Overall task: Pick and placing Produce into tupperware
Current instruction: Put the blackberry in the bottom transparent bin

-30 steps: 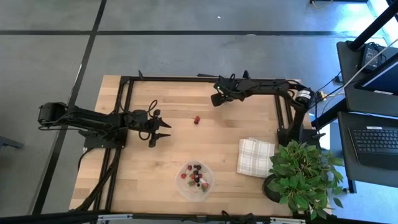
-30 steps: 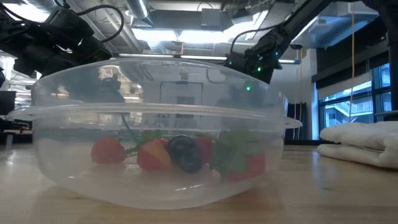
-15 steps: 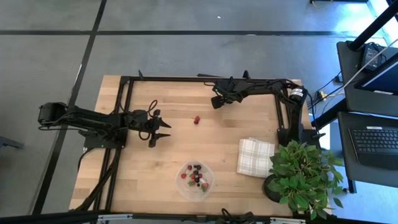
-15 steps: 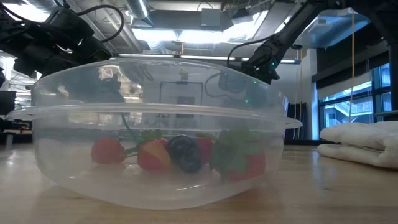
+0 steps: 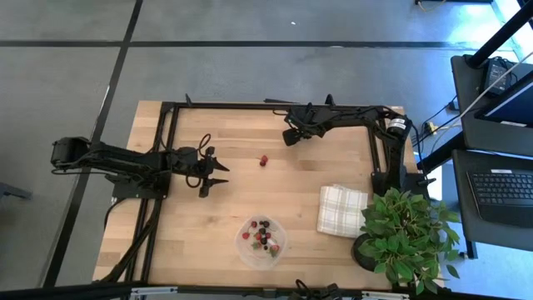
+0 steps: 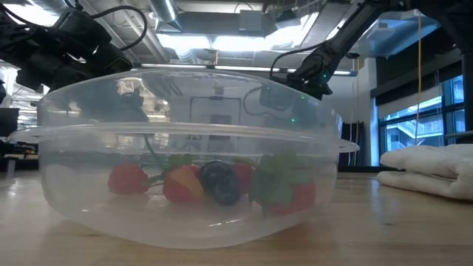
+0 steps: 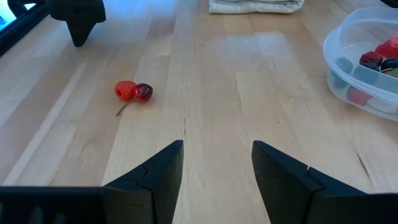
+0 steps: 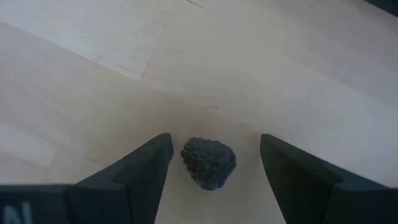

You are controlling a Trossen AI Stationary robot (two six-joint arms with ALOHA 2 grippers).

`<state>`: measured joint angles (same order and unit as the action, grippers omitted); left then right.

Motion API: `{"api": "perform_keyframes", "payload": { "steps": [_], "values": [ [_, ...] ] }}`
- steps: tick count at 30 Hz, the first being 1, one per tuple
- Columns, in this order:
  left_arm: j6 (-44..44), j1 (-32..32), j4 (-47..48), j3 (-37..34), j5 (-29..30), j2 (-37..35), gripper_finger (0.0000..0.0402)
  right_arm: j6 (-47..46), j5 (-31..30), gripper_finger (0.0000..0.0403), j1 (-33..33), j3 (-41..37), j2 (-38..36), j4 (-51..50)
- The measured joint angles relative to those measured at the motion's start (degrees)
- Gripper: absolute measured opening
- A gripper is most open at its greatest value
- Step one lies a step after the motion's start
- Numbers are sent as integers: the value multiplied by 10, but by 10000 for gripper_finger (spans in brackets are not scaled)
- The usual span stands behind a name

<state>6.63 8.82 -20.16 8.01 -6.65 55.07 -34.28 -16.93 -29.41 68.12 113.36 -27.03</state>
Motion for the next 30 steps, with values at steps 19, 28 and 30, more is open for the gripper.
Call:
{"api": "perform_keyframes", "payload": {
  "steps": [19, 28, 30],
  "values": [
    [0, 0, 0, 0, 0, 0, 185, -20, 37, 210, -1, 0, 1, 3],
    [0, 0, 0, 0, 0, 0, 185, -15, 43, 155, -1, 0, 1, 6],
    [0, 0, 0, 0, 0, 0, 185, -15, 44, 145, -1, 0, 1, 5]
  ]
}}
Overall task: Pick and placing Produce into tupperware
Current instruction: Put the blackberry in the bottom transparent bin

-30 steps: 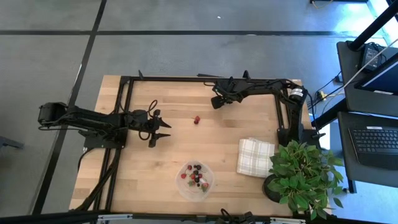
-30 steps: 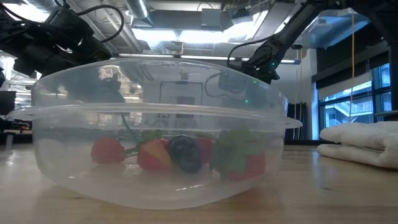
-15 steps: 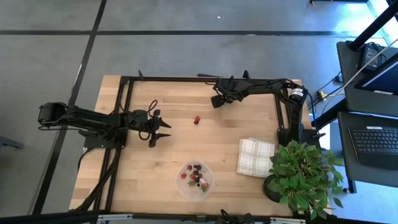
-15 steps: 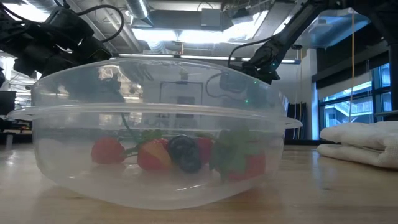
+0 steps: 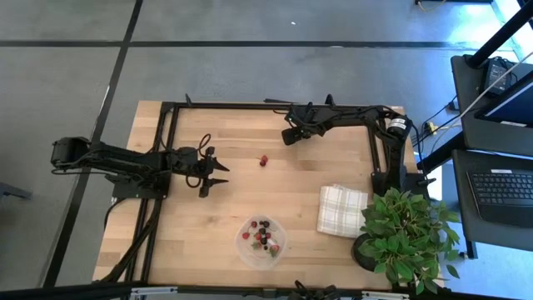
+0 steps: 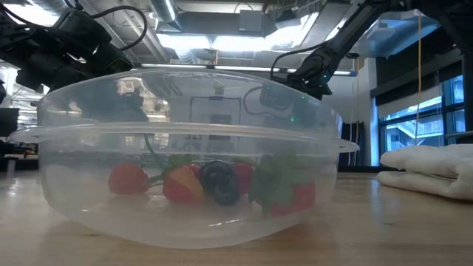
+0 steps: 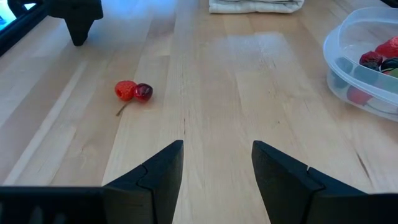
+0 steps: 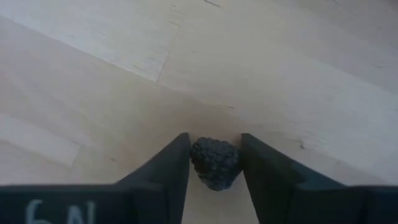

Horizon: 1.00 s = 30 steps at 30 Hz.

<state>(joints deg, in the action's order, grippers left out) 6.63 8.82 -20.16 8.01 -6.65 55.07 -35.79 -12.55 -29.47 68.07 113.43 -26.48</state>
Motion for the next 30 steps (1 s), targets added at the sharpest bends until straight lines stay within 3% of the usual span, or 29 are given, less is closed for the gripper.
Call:
{"api": "perform_keyframes", "payload": {
  "steps": [6, 17, 24, 30],
  "values": [
    [0, 0, 0, 0, 0, 0, 185, 1, 2, 123, 0, 0, 0, -2],
    [0, 0, 0, 0, 0, 0, 185, 32, 7, 118, 16, 5, -12, -17],
    [0, 0, 1, 0, 0, 0, 185, 50, 48, 117, 80, 66, -32, -88],
    [0, 0, 1, 0, 0, 0, 185, 48, 58, 117, 179, 142, -32, -148]
  ]
}}
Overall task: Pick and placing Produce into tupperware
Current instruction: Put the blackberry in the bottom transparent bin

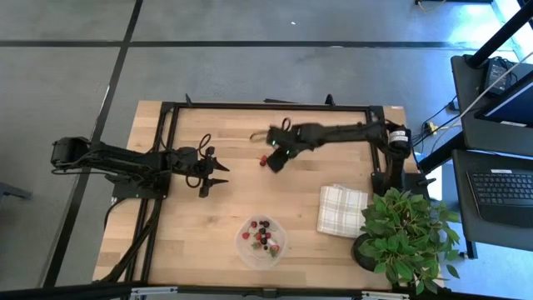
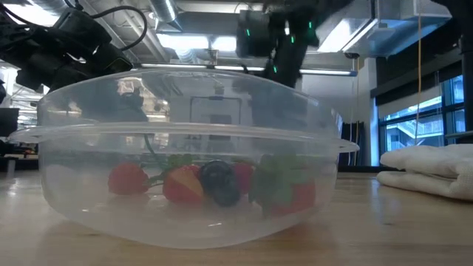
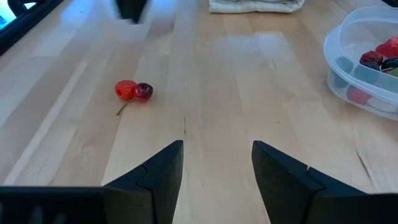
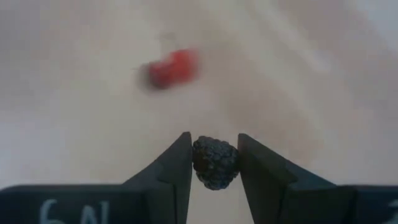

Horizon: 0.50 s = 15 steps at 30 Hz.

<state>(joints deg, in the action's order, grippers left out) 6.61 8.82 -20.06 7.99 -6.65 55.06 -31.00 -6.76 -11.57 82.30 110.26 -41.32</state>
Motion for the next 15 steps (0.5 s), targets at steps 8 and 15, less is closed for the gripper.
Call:
{"api": "perform_keyframes", "payload": {
  "steps": [8, 15],
  "values": [
    [0, 0, -1, 0, 0, 0, 185, 14, -4, 117, 152, 63, -1, 30],
    [0, 0, -1, 0, 0, 0, 185, 73, -5, 117, 254, 65, 4, 142]
  ]
}}
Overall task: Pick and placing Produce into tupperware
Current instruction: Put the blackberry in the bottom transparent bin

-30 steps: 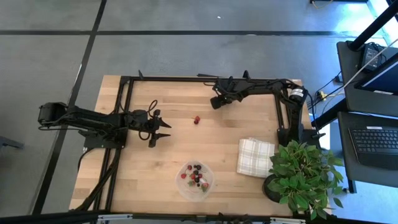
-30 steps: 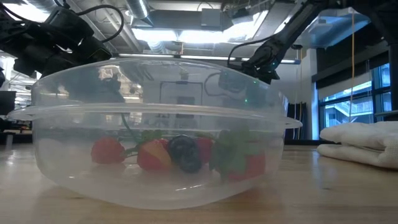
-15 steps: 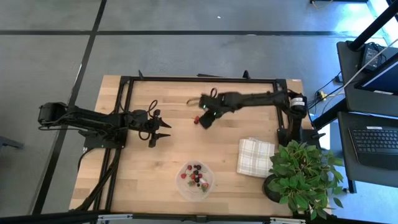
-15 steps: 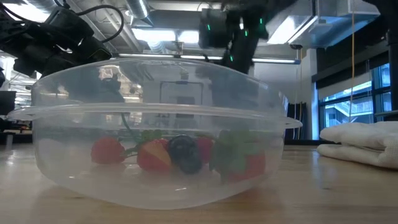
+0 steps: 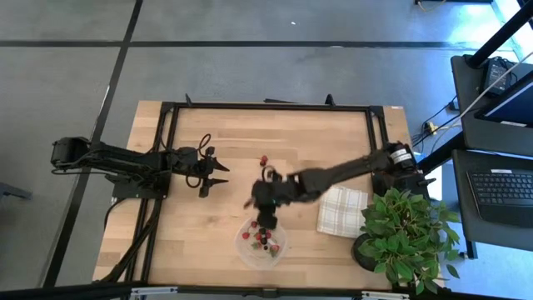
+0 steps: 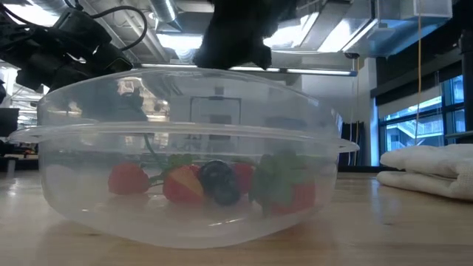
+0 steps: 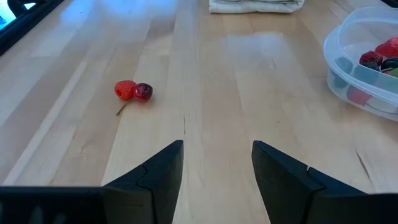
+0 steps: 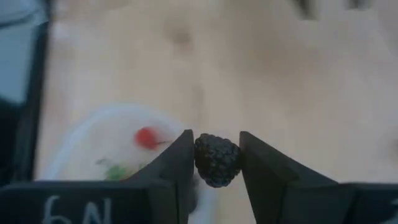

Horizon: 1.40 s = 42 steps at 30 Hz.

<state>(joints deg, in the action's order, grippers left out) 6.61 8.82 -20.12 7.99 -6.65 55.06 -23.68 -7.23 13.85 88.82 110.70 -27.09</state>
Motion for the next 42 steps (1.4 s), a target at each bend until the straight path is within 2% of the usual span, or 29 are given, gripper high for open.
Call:
{"api": "perform_keyframes", "payload": {
  "steps": [8, 13, 18, 23, 33, 42],
  "values": [
    [0, 0, -1, 0, 0, 0, 185, 27, 1, 117, 59, 0, 48, 52],
    [0, 0, 0, 0, 0, 0, 185, 48, 83, 117, 76, 0, 85, 139],
    [0, 0, -1, 0, 0, 0, 185, 31, 170, 117, 74, 0, 131, 220],
    [-1, 0, 0, 0, 0, 0, 185, 15, 179, 117, 74, 0, 165, 222],
    [-1, 0, 0, 0, 0, 0, 185, 14, 184, 117, 73, 0, 167, 229],
    [-2, 0, 0, 0, 0, 0, 185, -3, 184, 143, 73, 0, 167, 231]
  ]
}}
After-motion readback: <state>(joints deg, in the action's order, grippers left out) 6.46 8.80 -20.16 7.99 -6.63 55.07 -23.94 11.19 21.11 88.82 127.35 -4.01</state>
